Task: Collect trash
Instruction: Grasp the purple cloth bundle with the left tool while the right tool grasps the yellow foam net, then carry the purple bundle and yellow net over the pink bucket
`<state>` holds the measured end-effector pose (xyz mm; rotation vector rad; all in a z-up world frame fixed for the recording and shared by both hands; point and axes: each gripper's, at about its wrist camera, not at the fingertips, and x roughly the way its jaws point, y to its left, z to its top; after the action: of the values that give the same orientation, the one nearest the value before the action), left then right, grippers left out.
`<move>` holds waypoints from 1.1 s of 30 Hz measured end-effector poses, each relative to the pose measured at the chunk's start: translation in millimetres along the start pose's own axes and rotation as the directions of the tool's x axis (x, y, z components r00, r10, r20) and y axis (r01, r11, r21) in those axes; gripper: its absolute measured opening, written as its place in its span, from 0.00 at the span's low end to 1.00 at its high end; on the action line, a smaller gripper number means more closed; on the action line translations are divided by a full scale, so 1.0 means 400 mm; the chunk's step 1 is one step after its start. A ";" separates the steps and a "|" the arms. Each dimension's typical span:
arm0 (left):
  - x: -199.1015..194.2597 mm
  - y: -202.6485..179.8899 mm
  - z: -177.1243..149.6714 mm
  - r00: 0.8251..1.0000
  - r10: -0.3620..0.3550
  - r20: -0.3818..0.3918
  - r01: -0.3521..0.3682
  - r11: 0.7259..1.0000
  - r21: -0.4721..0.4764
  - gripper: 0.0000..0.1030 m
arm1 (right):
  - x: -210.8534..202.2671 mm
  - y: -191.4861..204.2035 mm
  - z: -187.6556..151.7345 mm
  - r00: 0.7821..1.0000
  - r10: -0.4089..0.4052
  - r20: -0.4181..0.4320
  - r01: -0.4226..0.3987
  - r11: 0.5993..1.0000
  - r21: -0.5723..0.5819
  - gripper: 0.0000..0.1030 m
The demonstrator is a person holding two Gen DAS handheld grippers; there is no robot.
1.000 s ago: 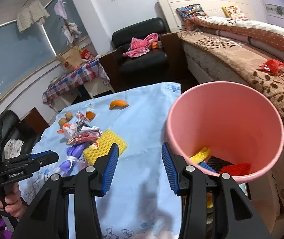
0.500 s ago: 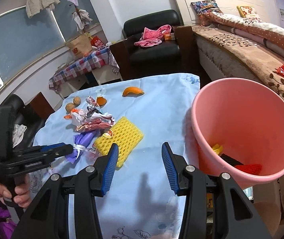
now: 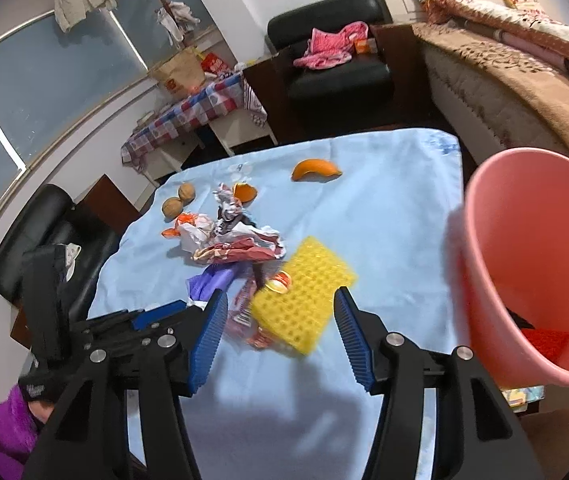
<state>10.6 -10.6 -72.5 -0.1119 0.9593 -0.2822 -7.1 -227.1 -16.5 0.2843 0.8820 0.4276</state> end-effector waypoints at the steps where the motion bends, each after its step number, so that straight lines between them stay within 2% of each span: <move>1: -0.005 0.000 -0.002 1.000 -0.002 0.007 0.002 1.000 0.006 0.24 | 0.008 0.004 0.004 1.000 -0.002 -0.006 0.002 1.000 0.001 0.53; 4: -0.019 0.003 -0.004 1.000 -0.011 0.016 0.011 1.000 0.015 0.21 | 0.042 0.017 0.014 0.999 -0.024 -0.027 0.024 1.000 0.001 0.53; 14: -0.095 0.031 -0.018 0.994 -0.096 0.049 0.096 0.995 0.005 0.20 | 0.125 0.019 -0.004 0.994 -0.042 -0.102 0.045 0.999 0.021 0.52; 16: -0.106 0.033 -0.017 0.993 -0.100 0.059 0.100 0.995 -0.007 0.20 | 0.131 0.021 -0.009 0.993 -0.050 -0.107 0.051 0.999 0.013 0.42; 18: -0.113 0.036 -0.016 0.992 -0.106 0.066 0.107 0.994 -0.016 0.20 | 0.132 0.025 -0.014 0.992 -0.054 -0.116 0.054 0.999 -0.003 0.26; 21: -0.124 0.033 -0.013 0.990 -0.117 0.078 0.119 0.993 -0.020 0.20 | 0.118 0.017 -0.018 0.993 -0.052 -0.105 0.053 0.999 0.001 0.13; 24: -0.133 0.022 -0.007 0.989 -0.122 0.088 0.123 0.992 -0.010 0.20 | 0.097 0.003 -0.019 0.994 -0.064 -0.085 0.065 0.998 0.008 0.09; 33: -0.162 -0.015 0.021 0.980 -0.155 0.127 0.154 0.988 0.018 0.20 | -0.007 -0.021 -0.005 0.998 -0.058 0.032 0.057 0.998 0.015 0.09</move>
<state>-18.6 1.9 -15.3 -0.1959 0.8233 -0.4174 -8.3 -235.5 -19.4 0.2777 0.8602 0.3627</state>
